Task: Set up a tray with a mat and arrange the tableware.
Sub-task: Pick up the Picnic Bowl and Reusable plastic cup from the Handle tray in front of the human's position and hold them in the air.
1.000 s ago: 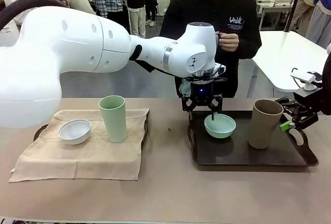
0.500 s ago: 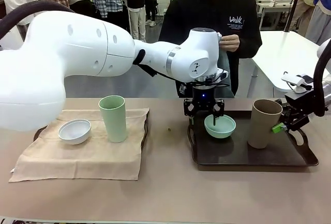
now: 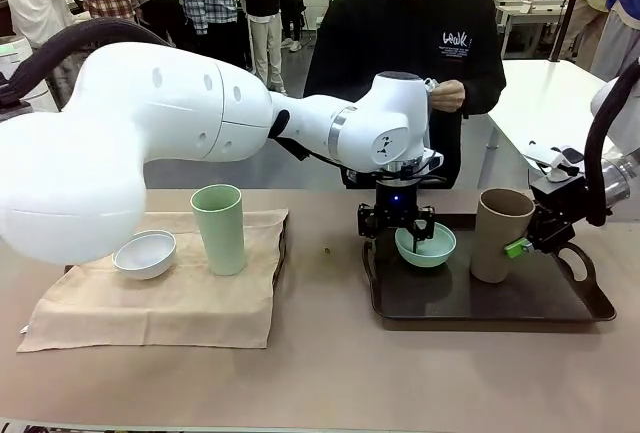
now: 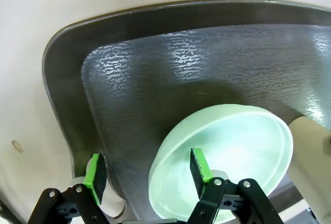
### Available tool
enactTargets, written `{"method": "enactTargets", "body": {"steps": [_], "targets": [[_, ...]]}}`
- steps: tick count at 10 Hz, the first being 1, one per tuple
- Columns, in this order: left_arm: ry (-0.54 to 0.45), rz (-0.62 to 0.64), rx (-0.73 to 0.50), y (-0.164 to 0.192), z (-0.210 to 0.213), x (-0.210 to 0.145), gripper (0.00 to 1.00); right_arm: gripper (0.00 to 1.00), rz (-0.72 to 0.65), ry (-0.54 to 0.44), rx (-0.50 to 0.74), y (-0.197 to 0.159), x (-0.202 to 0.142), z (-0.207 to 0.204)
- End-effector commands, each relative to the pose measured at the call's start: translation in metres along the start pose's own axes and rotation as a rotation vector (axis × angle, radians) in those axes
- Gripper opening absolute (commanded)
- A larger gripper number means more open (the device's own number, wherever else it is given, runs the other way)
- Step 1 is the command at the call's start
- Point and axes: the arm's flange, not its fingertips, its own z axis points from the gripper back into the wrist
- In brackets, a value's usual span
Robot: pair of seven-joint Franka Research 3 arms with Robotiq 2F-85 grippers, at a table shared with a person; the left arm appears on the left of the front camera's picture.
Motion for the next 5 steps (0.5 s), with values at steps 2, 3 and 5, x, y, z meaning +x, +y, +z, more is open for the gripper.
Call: {"method": "enactTargets", "body": {"steps": [2, 3, 5], "targets": [[0.009, 0.033, 0.018, -0.008, 0.005, 0.013, 0.84, 1.00, 0.013, -0.013, 0.000, 0.005, 0.004, -0.012], [0.009, 0.036, 0.019, -0.009, 0.004, 0.014, 0.84, 1.00, 0.010, -0.023, 0.008, 0.004, 0.005, -0.016], [0.002, 0.037, -0.002, -0.008, 0.004, 0.015, 0.26, 0.41, 0.049, -0.013, 0.046, 0.005, 0.003, -0.018]]}}
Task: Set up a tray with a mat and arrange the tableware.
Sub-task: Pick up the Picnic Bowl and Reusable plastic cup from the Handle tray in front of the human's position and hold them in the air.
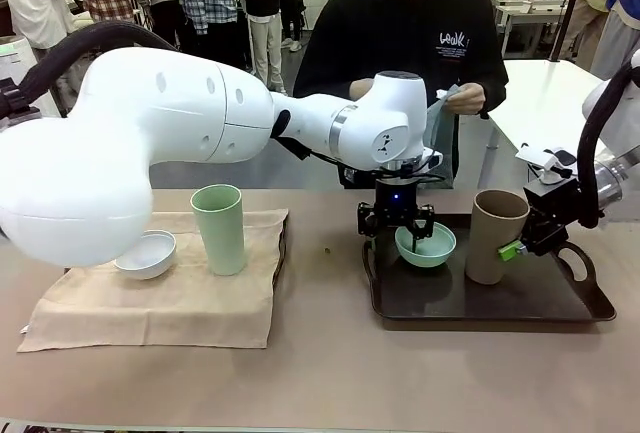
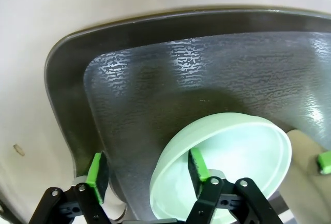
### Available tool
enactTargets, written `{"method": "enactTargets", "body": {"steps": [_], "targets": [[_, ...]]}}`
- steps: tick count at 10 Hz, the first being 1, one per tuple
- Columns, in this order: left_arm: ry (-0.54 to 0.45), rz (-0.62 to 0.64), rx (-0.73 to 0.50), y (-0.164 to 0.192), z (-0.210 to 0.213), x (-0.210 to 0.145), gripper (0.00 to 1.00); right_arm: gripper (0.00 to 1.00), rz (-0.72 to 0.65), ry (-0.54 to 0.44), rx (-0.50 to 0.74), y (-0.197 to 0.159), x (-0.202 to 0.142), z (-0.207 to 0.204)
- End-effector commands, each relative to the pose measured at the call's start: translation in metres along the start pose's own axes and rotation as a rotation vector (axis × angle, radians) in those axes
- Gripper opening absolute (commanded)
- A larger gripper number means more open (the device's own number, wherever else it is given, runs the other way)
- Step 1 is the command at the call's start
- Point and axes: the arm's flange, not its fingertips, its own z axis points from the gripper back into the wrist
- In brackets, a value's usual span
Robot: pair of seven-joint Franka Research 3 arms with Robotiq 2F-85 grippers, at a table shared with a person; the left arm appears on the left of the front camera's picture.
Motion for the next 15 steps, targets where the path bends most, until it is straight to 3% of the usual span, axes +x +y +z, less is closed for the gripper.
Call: {"method": "enactTargets", "body": {"steps": [1, 2, 3, 4, 6, 7, 8, 9, 10, 11, 15], "targets": [[-0.002, 0.034, -0.009, -0.008, 0.006, 0.008, 0.26, 0.41, 0.035, 0.001, 0.021, 0.003, -0.001, -0.004], [-0.007, 0.035, -0.014, -0.007, 0.008, 0.007, 0.00, 0.00, 0.041, 0.005, 0.017, 0.003, -0.001, -0.004], [-0.018, 0.039, -0.023, -0.007, 0.013, 0.007, 0.23, 0.35, 0.044, 0.012, 0.018, 0.003, -0.001, -0.004], [-0.023, 0.041, -0.022, -0.006, 0.016, 0.007, 0.00, 0.00, 0.049, 0.017, 0.021, 0.003, -0.001, -0.005], [-0.024, 0.043, -0.025, -0.005, 0.018, 0.007, 0.00, 0.00, 0.062, 0.023, 0.020, 0.003, -0.001, -0.004], [-0.023, 0.043, -0.024, -0.006, 0.017, 0.007, 0.00, 0.27, 0.065, 0.023, 0.021, 0.003, -0.001, -0.004], [-0.023, 0.042, -0.024, -0.006, 0.018, 0.007, 0.00, 0.27, 0.068, 0.024, 0.022, 0.003, -0.001, -0.003], [-0.025, 0.042, -0.023, -0.005, 0.019, 0.007, 0.00, 0.00, 0.071, 0.022, 0.021, 0.004, -0.001, -0.002], [-0.030, 0.047, -0.015, -0.005, 0.020, 0.007, 0.00, 0.27, 0.080, 0.022, 0.014, 0.006, 0.000, 0.003], [-0.020, 0.067, 0.006, -0.003, 0.025, 0.005, 0.00, 0.00, 0.116, 0.014, -0.004, 0.016, 0.008, 0.013], [-0.149, 0.099, -0.027, 0.000, 0.103, -0.021, 0.00, 0.00, 0.289, 0.011, -0.198, 0.092, 0.079, 0.097]]}}
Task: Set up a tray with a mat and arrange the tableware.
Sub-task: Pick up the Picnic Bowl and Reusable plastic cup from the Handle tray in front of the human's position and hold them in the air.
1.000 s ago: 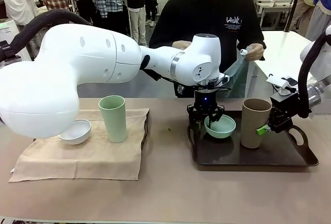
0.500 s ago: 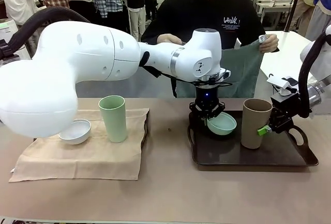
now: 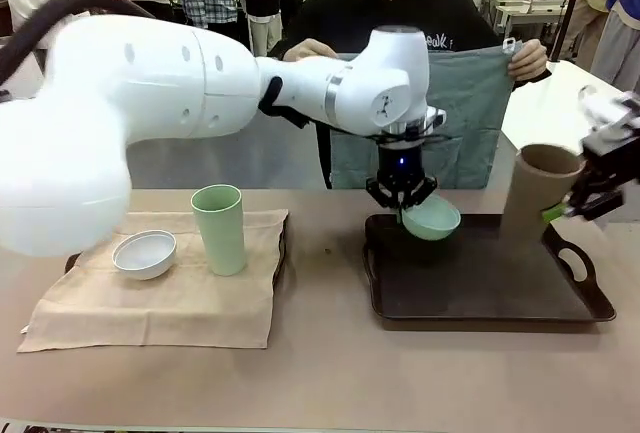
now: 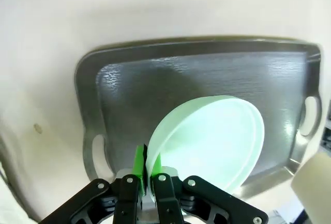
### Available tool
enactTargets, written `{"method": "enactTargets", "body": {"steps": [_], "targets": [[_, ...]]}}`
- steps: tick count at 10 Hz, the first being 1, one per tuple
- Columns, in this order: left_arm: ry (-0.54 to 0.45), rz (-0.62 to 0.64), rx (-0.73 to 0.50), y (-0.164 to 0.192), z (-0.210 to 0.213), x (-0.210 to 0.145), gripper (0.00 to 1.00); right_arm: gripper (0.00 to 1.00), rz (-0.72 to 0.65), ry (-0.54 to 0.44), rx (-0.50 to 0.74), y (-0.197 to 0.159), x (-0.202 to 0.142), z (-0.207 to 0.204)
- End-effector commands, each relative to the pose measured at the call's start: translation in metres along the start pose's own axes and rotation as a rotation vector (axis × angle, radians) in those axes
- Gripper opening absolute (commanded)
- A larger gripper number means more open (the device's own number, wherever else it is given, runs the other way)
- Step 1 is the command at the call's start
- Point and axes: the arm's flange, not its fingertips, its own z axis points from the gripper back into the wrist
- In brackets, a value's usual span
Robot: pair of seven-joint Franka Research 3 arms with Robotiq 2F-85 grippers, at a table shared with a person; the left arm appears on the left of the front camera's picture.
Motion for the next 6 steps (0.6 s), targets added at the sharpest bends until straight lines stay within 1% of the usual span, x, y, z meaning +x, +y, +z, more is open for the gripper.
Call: {"method": "enactTargets", "body": {"steps": [1, 3, 4, 5, 6], "targets": [[-0.094, 0.027, 0.021, 0.001, 0.049, -0.027, 0.00, 0.00, 0.065, -0.015, -0.077, 0.035, 0.031, 0.025], [-0.207, 0.014, 0.014, -0.009, 0.107, -0.049, 0.00, 0.00, 0.098, -0.016, -0.080, 0.050, 0.059, 0.042], [-0.240, 0.027, 0.024, -0.013, 0.127, -0.059, 0.00, 0.00, 0.097, -0.043, -0.046, 0.054, 0.067, 0.046], [-0.256, 0.070, 0.059, -0.012, 0.133, -0.067, 0.00, 0.00, 0.072, -0.027, 0.001, 0.049, 0.063, 0.045], [-0.191, -0.005, -0.023, -0.020, 0.128, -0.040, 0.00, 0.00, 0.102, -0.017, -0.077, 0.051, 0.069, 0.056]]}}
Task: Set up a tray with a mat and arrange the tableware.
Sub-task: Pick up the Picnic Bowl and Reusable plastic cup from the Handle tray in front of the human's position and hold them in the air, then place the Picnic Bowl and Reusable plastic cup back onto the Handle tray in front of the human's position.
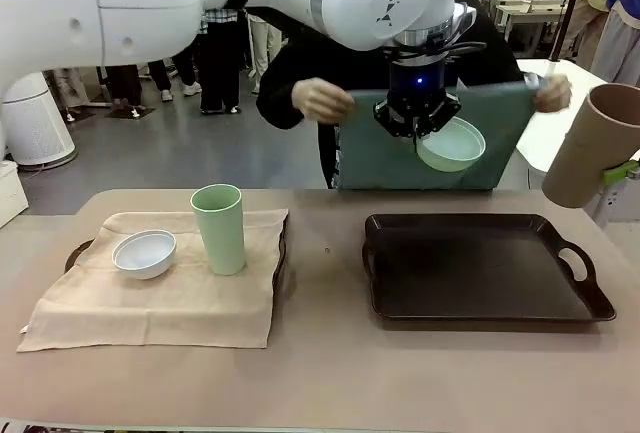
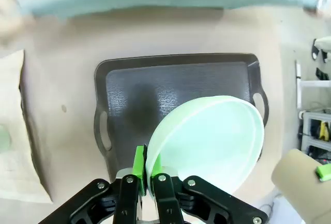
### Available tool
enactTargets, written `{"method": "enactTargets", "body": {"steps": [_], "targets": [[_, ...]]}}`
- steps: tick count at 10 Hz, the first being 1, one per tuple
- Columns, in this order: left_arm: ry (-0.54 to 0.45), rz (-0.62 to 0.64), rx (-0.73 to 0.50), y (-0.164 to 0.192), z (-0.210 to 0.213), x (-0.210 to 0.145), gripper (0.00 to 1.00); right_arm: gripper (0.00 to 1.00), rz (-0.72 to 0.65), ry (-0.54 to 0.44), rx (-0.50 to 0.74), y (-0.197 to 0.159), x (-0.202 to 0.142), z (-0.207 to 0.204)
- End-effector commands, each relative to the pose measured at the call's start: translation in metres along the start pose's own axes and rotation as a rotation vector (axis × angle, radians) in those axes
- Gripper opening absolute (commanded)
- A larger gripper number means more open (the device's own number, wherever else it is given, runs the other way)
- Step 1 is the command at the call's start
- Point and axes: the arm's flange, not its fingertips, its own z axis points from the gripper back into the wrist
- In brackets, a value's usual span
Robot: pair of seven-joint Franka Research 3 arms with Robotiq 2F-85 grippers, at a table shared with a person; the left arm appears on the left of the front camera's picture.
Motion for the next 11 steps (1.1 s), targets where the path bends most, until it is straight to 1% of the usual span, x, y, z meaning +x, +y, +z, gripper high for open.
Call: {"method": "enactTargets", "body": {"steps": [1, 11], "targets": [[0.037, -0.014, -0.016, 0.0026, -0.0238, 0.0116, 0.00, 0.00, 0.003, 0.012, -0.026, -0.0018, -0.0011, 0.0038], [0.037, -0.014, -0.016, 0.0026, -0.0238, 0.0116, 0.00, 0.00, 0.003, 0.012, -0.026, -0.0018, -0.0011, 0.0038]]}}
